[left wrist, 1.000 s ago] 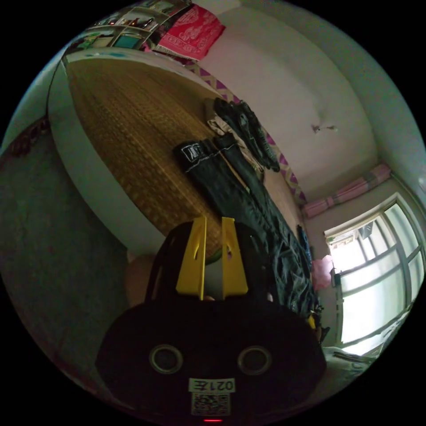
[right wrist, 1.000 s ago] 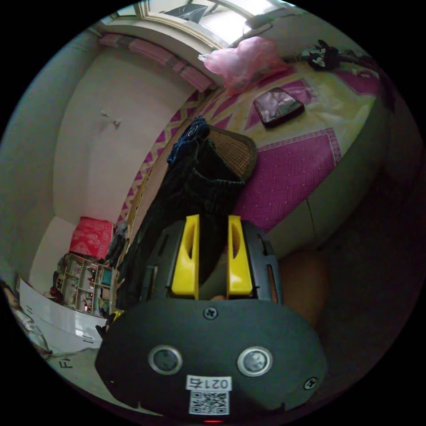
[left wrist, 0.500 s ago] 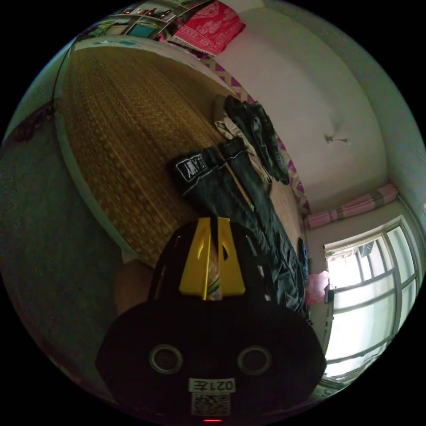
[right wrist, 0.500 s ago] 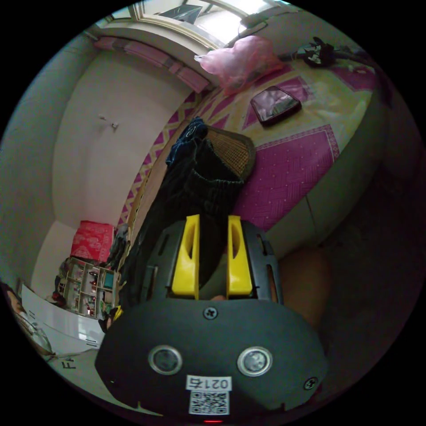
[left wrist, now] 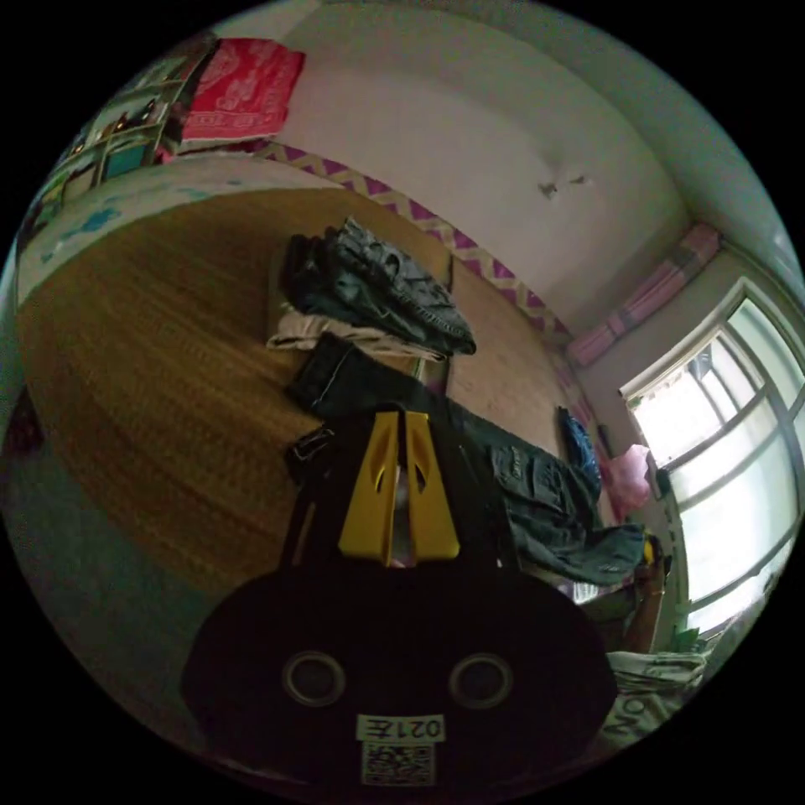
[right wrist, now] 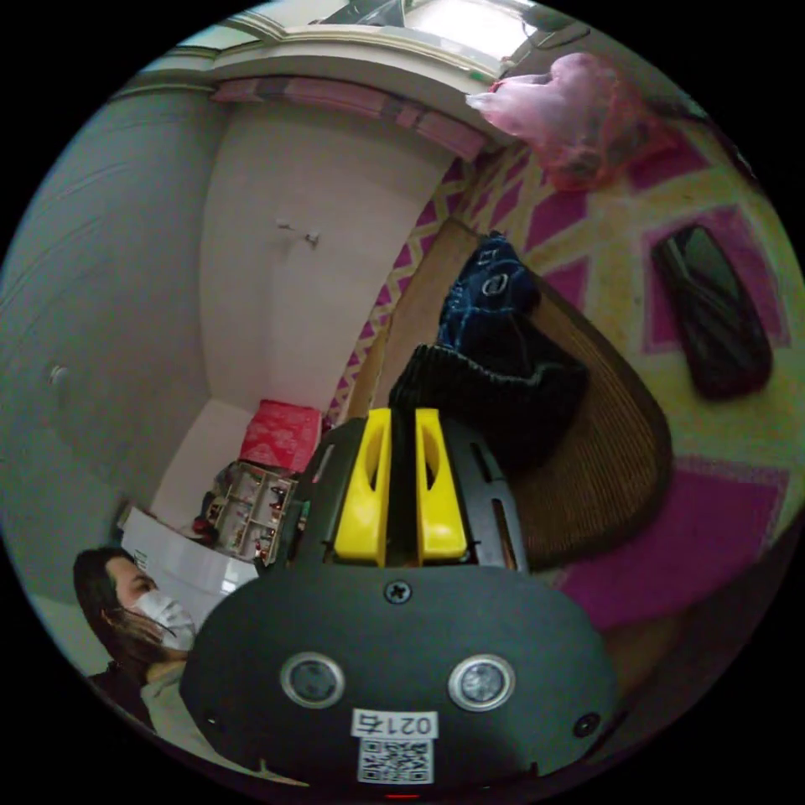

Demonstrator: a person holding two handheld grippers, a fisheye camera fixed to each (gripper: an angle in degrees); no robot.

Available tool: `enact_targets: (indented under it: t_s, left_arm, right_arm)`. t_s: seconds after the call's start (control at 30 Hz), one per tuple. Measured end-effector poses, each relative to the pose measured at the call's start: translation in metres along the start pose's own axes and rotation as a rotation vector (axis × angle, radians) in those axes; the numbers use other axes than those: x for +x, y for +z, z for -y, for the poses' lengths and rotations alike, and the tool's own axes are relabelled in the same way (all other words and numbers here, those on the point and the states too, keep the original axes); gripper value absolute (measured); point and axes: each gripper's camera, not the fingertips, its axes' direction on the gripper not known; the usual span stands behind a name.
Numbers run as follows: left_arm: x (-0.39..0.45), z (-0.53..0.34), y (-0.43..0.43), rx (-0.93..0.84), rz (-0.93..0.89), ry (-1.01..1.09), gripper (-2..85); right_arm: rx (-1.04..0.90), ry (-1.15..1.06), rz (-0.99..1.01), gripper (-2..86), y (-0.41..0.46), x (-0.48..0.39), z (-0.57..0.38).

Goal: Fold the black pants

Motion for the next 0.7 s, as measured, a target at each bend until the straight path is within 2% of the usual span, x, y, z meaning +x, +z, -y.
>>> enact_targets:
  t_s: [0.2, 0.3, 0.37, 0.43, 0.5, 0.7]
  left_arm:
    - [0.015, 0.106, 0.119, -0.152, 0.072, -0.038, -0.8]
    - [0.01, 0.123, 0.167, -0.193, 0.123, -0.003, -0.6]
    - [0.004, 0.124, 0.171, -0.167, 0.155, 0.024, -0.7]
    - [-0.004, 0.119, 0.152, -0.078, 0.197, 0.071, -0.7]
    - [-0.015, 0.115, 0.138, -0.067, 0.227, 0.073, -0.5]
    - [-0.047, 0.111, 0.137, -0.11, 0.235, 0.0, 5.4]
  right_arm:
    - [-0.05, 0.132, -0.164, 5.8, 0.107, 0.037, 0.104]
    - [-0.09, 0.191, -0.284, 5.8, 0.154, 0.076, 0.121]
    - [-0.076, 0.181, -0.247, 5.7, 0.161, 0.087, 0.119]
    - [-0.036, 0.125, -0.237, 6.3, 0.152, 0.076, 0.109]
    - [-0.037, 0.027, -0.264, 6.2, 0.147, 0.057, 0.097]
    - [-0.234, -0.243, -0.209, 5.6, 0.194, -0.006, 0.042]
